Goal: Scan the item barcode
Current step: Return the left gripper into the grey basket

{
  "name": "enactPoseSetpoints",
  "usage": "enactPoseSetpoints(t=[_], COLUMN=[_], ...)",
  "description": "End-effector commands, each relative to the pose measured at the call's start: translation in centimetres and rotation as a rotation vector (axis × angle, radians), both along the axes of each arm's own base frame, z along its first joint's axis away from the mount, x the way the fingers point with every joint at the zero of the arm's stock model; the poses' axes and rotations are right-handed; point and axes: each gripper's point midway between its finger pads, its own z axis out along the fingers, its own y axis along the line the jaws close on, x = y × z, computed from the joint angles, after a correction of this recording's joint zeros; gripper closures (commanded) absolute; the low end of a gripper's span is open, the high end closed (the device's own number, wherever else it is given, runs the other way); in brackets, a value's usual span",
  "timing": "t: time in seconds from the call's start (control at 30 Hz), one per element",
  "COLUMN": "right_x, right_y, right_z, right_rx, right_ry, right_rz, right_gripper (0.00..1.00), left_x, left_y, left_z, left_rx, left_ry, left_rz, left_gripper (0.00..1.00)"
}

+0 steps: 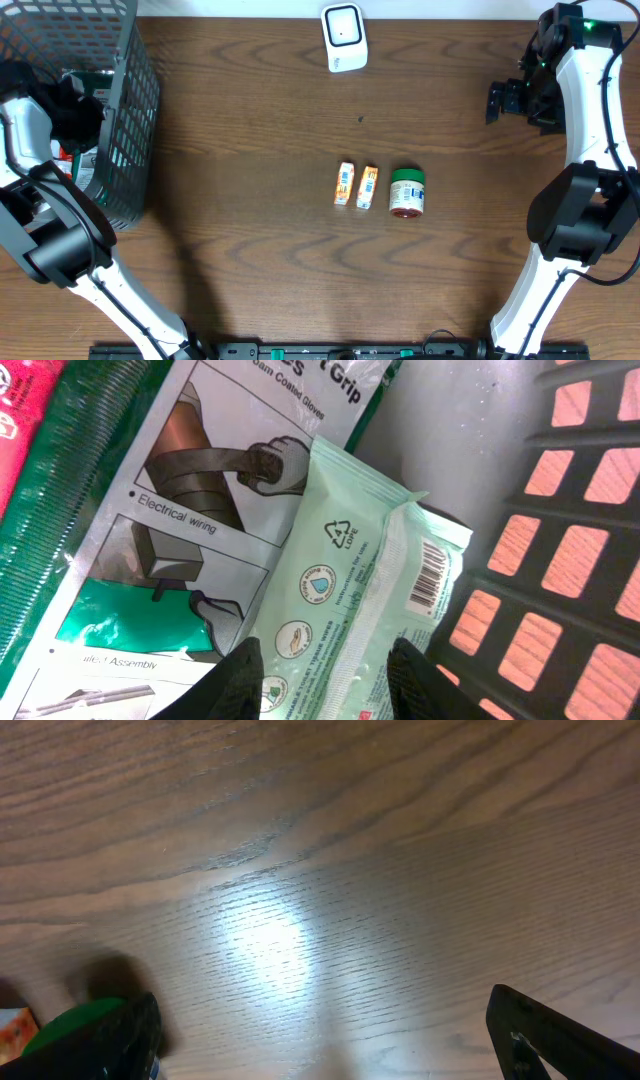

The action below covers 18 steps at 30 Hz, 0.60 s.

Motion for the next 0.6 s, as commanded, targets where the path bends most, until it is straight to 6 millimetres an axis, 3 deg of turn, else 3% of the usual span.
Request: enactPoseSetpoints(t=[0.0,0.17,0.3,0.57], right_x=[0.2,0.2,0.2,0.2], right_y=[-0.2,-0.2,-0.2,-0.2], right_z=[0.2,0.2,0.2,0.2], right_rx=[-0.008,-0.008,-0.008,-0.008], right_ry=[-0.008,-0.008,-0.008,-0.008], right_rz=[0.005,0.005,0.006,0.005], right_gripper=[0.01,0.01,0.01,0.01], left_x=[-0.9,-1.6,-1.4,0.7], left_y=[0.6,1.1,-0.2,-5.0], left_z=[-0.7,-2.8,-3.8,-2.0], left_rx=[0.048,0.089,0.056,-0.163], left_ry=[0.039,0.063,0.048,-0.097], left_rz=[0.015,0.028,0.005,-0.086], left_gripper=[0.48,0.47,0.47,0.47])
